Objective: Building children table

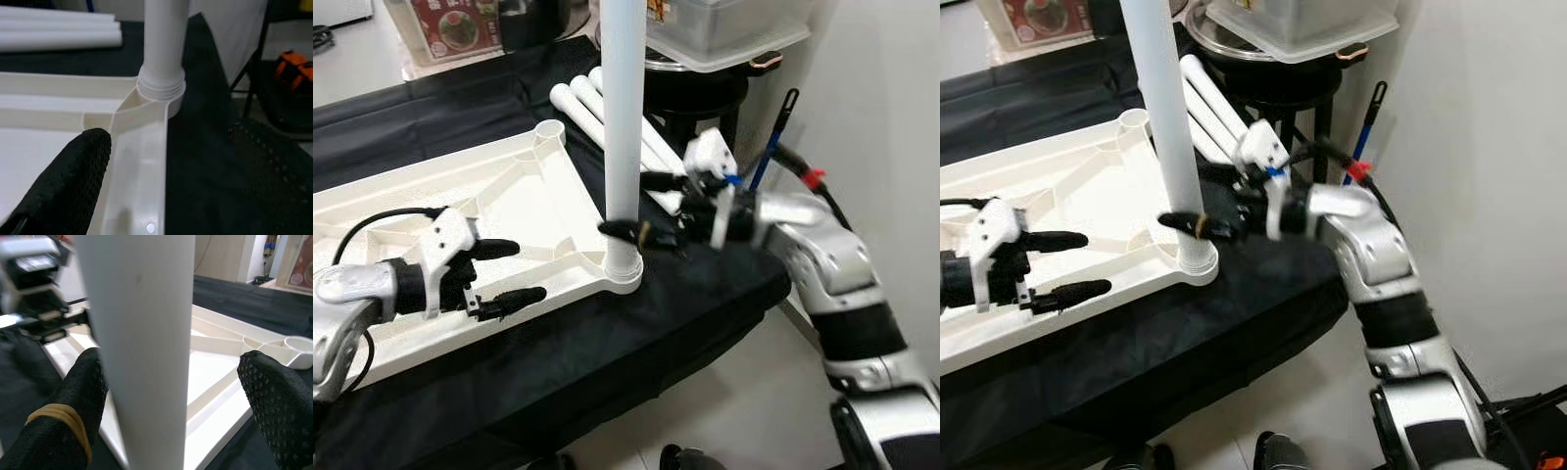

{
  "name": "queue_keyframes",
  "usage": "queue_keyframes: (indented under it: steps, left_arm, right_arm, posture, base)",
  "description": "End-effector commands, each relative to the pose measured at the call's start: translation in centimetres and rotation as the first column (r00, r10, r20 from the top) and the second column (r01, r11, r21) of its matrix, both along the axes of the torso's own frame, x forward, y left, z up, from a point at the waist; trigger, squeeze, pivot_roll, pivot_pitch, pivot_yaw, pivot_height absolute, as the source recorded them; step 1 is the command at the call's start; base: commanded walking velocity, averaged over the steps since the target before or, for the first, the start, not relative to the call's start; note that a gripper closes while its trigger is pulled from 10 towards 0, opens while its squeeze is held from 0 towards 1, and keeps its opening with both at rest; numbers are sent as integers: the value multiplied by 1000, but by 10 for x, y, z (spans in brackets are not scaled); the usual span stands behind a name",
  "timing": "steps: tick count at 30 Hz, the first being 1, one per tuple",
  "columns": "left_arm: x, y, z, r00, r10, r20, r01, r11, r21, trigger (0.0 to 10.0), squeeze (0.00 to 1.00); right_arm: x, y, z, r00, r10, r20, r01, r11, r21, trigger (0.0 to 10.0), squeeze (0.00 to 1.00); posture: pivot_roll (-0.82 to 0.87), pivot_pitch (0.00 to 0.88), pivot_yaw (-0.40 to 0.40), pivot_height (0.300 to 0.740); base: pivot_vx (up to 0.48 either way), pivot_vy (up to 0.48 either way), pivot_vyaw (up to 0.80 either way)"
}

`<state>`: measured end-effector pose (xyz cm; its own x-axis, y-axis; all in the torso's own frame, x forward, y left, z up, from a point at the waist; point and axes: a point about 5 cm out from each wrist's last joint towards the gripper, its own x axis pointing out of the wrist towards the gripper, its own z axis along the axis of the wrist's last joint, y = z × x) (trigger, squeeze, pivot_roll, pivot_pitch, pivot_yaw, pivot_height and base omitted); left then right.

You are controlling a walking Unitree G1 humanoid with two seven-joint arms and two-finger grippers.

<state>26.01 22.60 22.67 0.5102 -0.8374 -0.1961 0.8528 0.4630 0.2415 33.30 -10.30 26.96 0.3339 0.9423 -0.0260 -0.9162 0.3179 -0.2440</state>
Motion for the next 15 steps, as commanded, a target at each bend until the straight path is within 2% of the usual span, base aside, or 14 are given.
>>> queue_keyframes:
  steps: [1,2,3,4,5,6,7,8,15]
  left_arm:
    - [-5,3,5,1000,-22,-7,22,1000,-15,10000,0]
    - [-14,5,13,998,-66,-4,66,996,-67,10000,0]
    - [-14,5,13,998,-66,-4,66,996,-67,10000,0]
    - [-17,8,19,997,-74,6,74,993,-92,10000,0]
    - [-17,8,19,997,-74,6,74,993,-92,10000,0]
    - [-18,12,27,997,-64,32,67,991,-120,10000,0]
    - [-18,12,27,997,-64,32,67,991,-120,10000,0]
    - [-16,13,29,998,-47,43,53,990,-134,10000,0]
    - [-14,14,25,999,-23,40,29,987,-158,10000,0]
  right_arm:
    - [-1,4,-5,1000,27,-3,-27,999,-23,10000,0]
    - [-2,5,-5,999,46,7,-46,998,-45,10000,0]
    - [-2,5,-5,999,46,7,-46,998,-45,10000,0]
    - [-2,4,-5,998,54,7,-54,997,-61,7922,0]
    - [-2,4,-5,998,54,7,-54,997,-61,7922,0]
    - [-1,2,-6,997,75,6,-74,994,-84,4431,0]
    - [-1,2,-6,997,75,6,-74,994,-84,4431,0]
    - [-1,0,-6,997,81,1,-80,993,-87,0,0]
    - [1,4,-11,997,81,3,-80,992,-98,0,0]
  posture:
    - [4,200,-26,740]
    - [4,200,-28,740]
    - [4,200,-28,740]
    - [6,202,-32,740]
    - [6,202,-32,740]
    - [4,204,-31,740]
    - [4,204,-31,740]
    - [4,204,-30,740]
    - [-5,200,-32,740]
  base:
    - [0,0,0]
    - [0,0,0]
    - [0,0,0]
    - [0,0,0]
    - [0,0,0]
    - [0,0,0]
    - [0,0,0]
    - [0,0,0]
    - [0,0,0]
